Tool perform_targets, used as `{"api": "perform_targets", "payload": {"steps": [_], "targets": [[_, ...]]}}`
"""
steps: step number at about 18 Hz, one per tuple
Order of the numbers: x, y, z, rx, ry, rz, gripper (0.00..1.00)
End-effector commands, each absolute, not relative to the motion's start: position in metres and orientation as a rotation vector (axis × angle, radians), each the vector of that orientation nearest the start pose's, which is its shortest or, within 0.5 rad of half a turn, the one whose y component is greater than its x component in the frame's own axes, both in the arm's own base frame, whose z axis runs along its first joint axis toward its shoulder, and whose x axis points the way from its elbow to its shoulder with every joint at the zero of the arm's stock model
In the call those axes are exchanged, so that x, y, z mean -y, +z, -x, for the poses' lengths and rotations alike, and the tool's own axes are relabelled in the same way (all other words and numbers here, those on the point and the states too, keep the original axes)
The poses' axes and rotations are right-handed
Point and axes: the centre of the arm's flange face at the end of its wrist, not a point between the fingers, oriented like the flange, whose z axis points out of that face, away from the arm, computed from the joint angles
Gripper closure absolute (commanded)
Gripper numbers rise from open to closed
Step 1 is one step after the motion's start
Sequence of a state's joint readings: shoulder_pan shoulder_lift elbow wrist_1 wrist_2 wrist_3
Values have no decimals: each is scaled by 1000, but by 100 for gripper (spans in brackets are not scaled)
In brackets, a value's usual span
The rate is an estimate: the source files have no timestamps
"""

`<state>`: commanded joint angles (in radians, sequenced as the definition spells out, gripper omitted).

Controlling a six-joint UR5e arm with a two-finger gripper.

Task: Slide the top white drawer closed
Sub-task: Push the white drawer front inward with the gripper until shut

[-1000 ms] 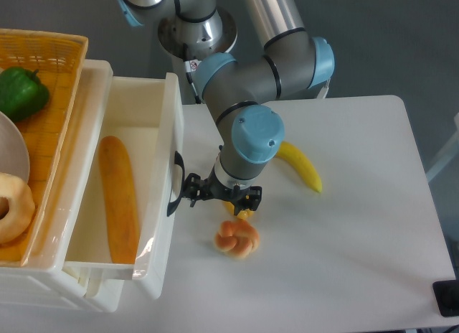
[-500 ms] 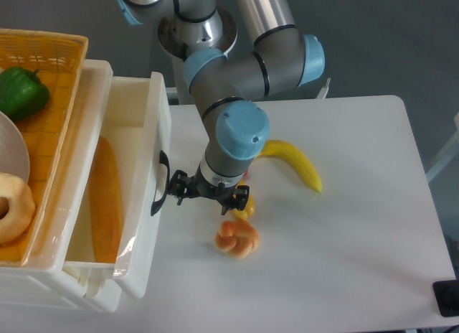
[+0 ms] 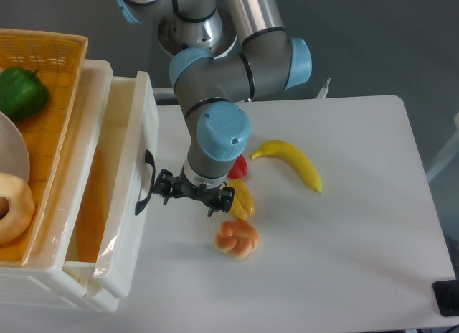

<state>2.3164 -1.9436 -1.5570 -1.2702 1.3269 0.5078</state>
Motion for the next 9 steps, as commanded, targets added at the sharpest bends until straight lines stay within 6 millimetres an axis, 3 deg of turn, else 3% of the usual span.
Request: {"api": "perform_targets", "payload": {"steps": [9], "targets": [[-567, 322, 290, 333, -340, 3004, 0]]}}
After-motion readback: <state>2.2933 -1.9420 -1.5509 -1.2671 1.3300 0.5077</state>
